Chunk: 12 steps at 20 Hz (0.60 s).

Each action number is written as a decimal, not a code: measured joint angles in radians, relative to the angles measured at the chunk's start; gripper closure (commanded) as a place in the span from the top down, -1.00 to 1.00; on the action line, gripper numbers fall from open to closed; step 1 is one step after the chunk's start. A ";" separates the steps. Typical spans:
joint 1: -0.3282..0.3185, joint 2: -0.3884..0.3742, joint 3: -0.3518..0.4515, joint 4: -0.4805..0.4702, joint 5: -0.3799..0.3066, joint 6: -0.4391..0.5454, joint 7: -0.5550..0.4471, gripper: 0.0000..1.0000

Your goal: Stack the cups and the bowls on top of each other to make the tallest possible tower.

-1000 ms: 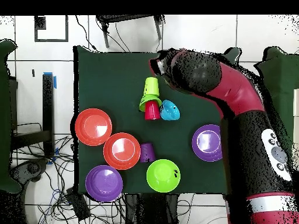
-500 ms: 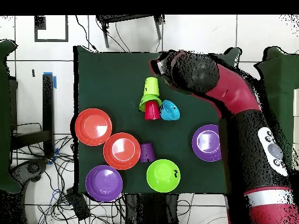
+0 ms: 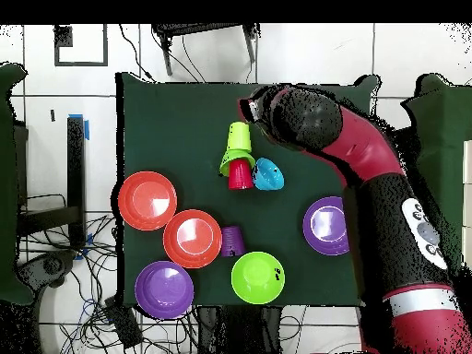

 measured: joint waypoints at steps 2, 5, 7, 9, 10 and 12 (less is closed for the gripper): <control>-0.005 0.000 0.001 0.001 0.000 0.000 0.000 1.00; -0.019 0.000 0.007 0.001 0.000 0.000 0.000 1.00; -0.027 0.000 0.010 0.002 0.000 0.000 0.000 1.00; -0.043 0.000 0.015 0.004 0.000 0.000 0.000 1.00; -0.049 0.000 0.016 0.006 0.000 0.000 0.000 1.00; -0.059 -0.001 0.019 0.008 0.000 0.000 0.000 1.00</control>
